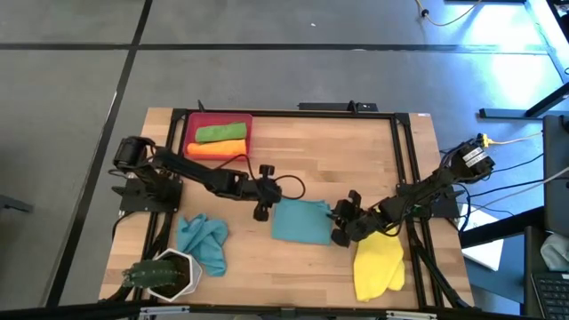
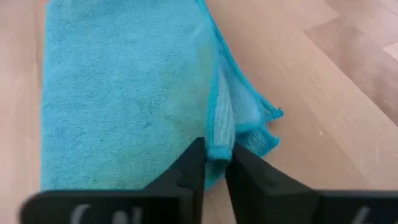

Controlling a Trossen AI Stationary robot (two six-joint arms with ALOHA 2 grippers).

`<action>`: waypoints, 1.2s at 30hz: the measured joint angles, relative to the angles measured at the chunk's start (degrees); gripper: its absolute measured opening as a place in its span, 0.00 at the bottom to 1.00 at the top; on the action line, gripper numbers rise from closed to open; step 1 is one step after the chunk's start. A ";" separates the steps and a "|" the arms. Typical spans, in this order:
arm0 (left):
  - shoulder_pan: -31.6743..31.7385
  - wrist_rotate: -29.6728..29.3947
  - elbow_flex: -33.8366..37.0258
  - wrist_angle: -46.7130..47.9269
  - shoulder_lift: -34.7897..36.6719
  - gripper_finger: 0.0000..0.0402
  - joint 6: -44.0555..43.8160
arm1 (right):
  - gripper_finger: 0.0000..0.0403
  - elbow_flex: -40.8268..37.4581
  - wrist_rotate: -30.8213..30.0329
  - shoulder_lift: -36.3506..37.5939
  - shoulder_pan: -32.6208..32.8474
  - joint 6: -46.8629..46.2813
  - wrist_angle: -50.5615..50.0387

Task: Roll microfiber towels into tight, uniform cylinder then place into a basket
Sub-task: Fold the right blue microfiber towel, then roll the blue microfiber towel

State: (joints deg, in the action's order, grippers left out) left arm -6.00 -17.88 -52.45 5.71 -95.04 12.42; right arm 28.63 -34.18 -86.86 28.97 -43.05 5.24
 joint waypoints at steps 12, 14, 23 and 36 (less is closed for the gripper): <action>-4.12 -2.30 -0.05 1.79 13.85 0.33 -1.12 | 0.50 8.60 -2.44 7.93 0.07 2.43 -19.45; -5.48 -2.24 -0.02 1.59 18.09 0.33 -1.08 | 0.51 10.68 -3.92 10.39 0.75 4.39 -20.98; -10.70 0.68 2.24 2.79 41.25 0.33 -0.34 | 0.45 12.15 -11.37 22.43 7.21 10.35 -24.61; -12.13 -0.58 10.03 -0.26 65.22 0.33 -1.32 | 0.37 4.85 -20.63 30.71 16.72 9.41 -22.51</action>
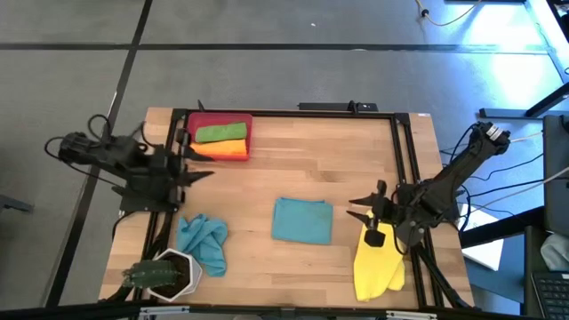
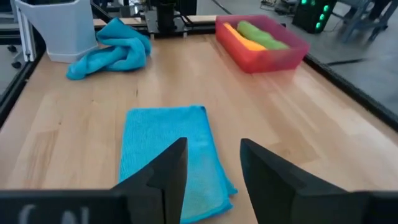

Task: Roll microfiber towels into tight, uniform cylinder then place into a basket
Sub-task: Roll the blue microfiber towel

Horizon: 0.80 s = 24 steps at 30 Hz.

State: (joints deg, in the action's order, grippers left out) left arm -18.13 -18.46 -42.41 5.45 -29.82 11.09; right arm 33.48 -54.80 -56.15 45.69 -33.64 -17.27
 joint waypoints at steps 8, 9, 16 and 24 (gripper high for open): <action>0.00 -0.07 0.00 0.00 5.82 0.33 0.02 | 0.37 -2.69 0.21 -0.09 0.00 -0.33 3.98; 0.00 -0.07 0.02 0.02 6.26 0.33 0.02 | 0.37 -2.69 0.19 -0.09 0.00 -0.31 4.36; 0.00 -0.07 0.02 0.02 7.10 0.33 0.02 | 0.37 -2.69 0.44 -1.90 -0.15 4.17 10.35; 0.00 -0.04 0.02 -0.02 7.10 0.33 -0.02 | 0.37 -2.69 0.42 -6.61 -0.39 5.37 12.94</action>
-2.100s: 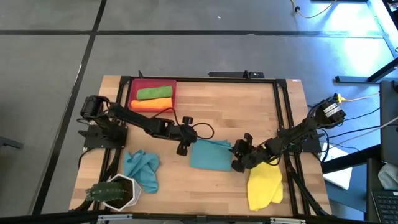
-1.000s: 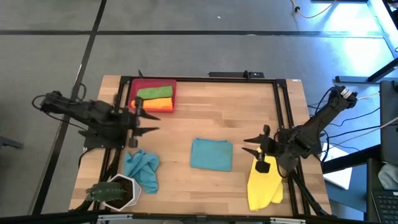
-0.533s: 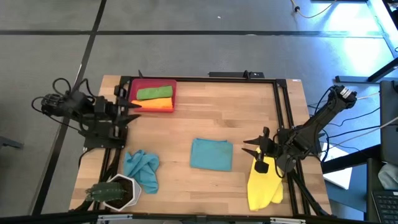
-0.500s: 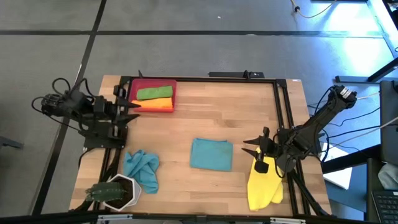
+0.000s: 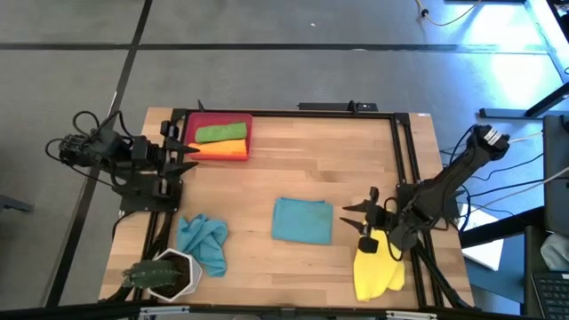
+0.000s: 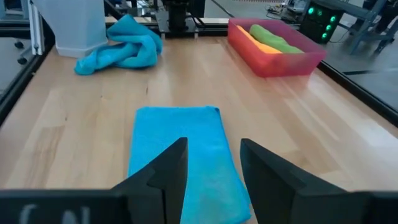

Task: Roll microfiber towels into tight, uniform cylinder then place into a basket
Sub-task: Roll the blue microfiber towel

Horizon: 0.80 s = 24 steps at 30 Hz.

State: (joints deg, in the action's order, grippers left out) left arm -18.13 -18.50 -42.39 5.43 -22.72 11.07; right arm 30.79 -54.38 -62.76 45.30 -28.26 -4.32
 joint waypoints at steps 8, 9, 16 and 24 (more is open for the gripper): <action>0.00 0.77 0.02 -1.88 -0.10 0.33 -5.30 | 0.37 0.00 0.45 -9.16 0.00 5.00 12.99; 0.00 2.03 0.06 -2.45 -0.47 0.33 -5.43 | 0.37 0.00 0.47 -10.35 0.00 6.39 14.43; -0.06 12.16 2.20 -6.71 -15.60 0.33 -7.29 | 0.37 0.01 0.47 -14.59 -0.07 16.87 23.35; -0.14 10.57 2.23 -24.67 -38.86 0.33 -7.90 | 0.52 0.02 9.35 -14.66 -0.09 25.13 25.43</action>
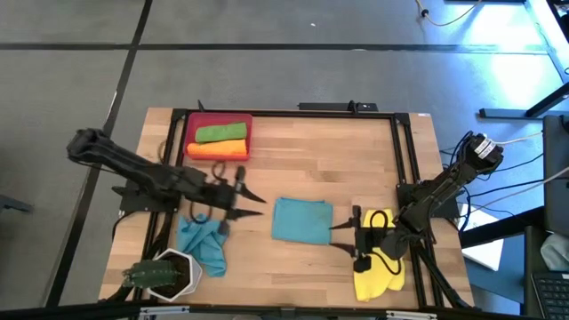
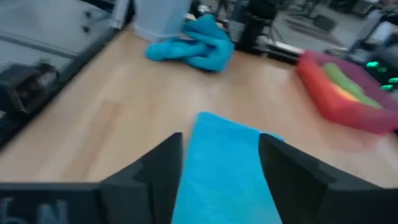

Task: Roll microfiber towels into tight, uniform cylinder then place into a basket
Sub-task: Roll the blue microfiber towel

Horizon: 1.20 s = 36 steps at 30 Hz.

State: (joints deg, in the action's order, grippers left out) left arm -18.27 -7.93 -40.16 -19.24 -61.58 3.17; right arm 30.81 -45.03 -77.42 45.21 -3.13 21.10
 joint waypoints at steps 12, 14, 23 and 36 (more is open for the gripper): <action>-2.97 1.32 -0.07 -6.02 -15.23 0.33 3.60 | 0.68 0.00 7.35 -1.69 -0.07 -4.37 0.51; -4.27 -2.36 -0.07 -3.31 -17.06 0.33 3.60 | 0.67 0.02 7.34 -3.57 -0.07 -5.06 0.57; -9.93 -13.62 -0.15 0.69 -29.83 0.37 7.25 | 0.67 3.43 7.25 -13.42 -0.09 -7.10 -0.53; -9.92 -18.70 -6.99 8.52 -40.52 0.62 11.16 | 0.67 13.09 4.15 -24.47 -1.09 -15.76 -20.98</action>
State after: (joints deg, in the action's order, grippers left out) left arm -28.19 -26.63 -47.16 -10.71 -102.11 14.33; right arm 43.90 -40.88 -101.89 44.12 -18.90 0.12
